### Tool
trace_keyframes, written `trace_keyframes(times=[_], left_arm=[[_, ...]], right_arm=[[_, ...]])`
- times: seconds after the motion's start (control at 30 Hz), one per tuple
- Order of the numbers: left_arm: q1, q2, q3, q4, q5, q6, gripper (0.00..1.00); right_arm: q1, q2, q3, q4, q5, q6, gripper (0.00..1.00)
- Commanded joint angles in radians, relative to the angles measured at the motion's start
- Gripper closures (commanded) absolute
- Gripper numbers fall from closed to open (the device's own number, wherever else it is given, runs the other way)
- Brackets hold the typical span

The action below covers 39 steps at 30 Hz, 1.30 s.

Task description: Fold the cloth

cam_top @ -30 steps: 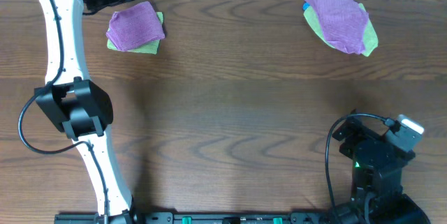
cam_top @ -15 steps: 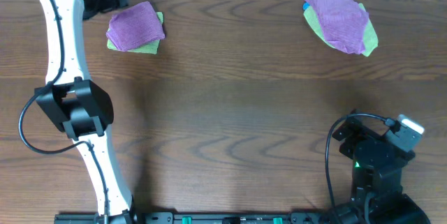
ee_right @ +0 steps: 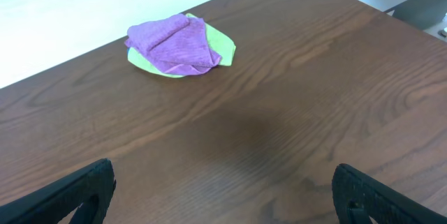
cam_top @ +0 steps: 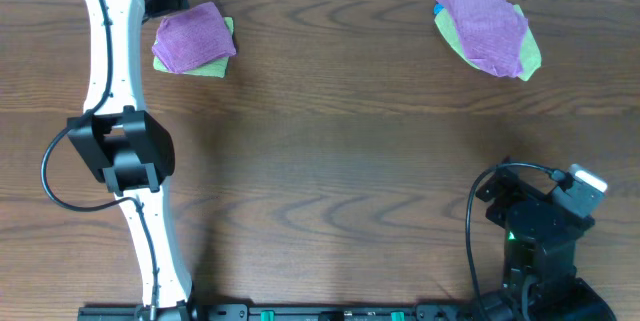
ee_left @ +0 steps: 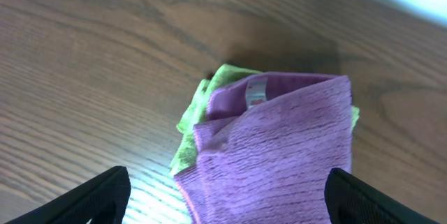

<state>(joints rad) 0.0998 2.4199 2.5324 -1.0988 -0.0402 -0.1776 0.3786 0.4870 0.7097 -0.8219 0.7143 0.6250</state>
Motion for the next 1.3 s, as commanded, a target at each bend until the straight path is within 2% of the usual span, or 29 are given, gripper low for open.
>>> trace_keyframes(times=[0.0, 0.33, 0.57, 0.83, 1.0, 1.1, 1.17, 1.27], left_arm=[[0.005, 0.013, 0.002, 0.0, -0.047, -0.026, 0.09], [0.005, -0.018, 0.002, 0.007, -0.077, -0.086, 0.09], [-0.001, -0.102, -0.002, -0.063, -0.188, -0.109, 0.09], [-0.029, -0.268, -0.295, 0.119, -0.204, -0.137, 0.08], [-0.02, -0.295, -0.425, 0.184, -0.196, -0.187, 0.09], [-0.015, -0.295, -0.513, 0.27, -0.176, -0.205, 0.14], [-0.007, -0.295, -0.571, 0.332, -0.164, -0.22, 0.24], [0.015, -0.292, -0.635, 0.411, -0.113, -0.229, 0.31]], right_arm=[[-0.007, -0.002, 0.001, -0.002, 0.011, 0.014, 0.01], [-0.007, -0.002, 0.001, -0.002, 0.011, 0.014, 0.01], [-0.007, -0.002, 0.001, -0.002, 0.011, 0.014, 0.01], [-0.007, -0.002, 0.001, -0.002, 0.011, 0.014, 0.01], [-0.007, -0.002, 0.001, -0.002, 0.011, 0.014, 0.01], [-0.007, -0.002, 0.001, -0.002, 0.011, 0.014, 0.01], [-0.007, -0.002, 0.001, -0.002, 0.011, 0.014, 0.01], [-0.007, -0.002, 0.001, -0.002, 0.011, 0.014, 0.01]])
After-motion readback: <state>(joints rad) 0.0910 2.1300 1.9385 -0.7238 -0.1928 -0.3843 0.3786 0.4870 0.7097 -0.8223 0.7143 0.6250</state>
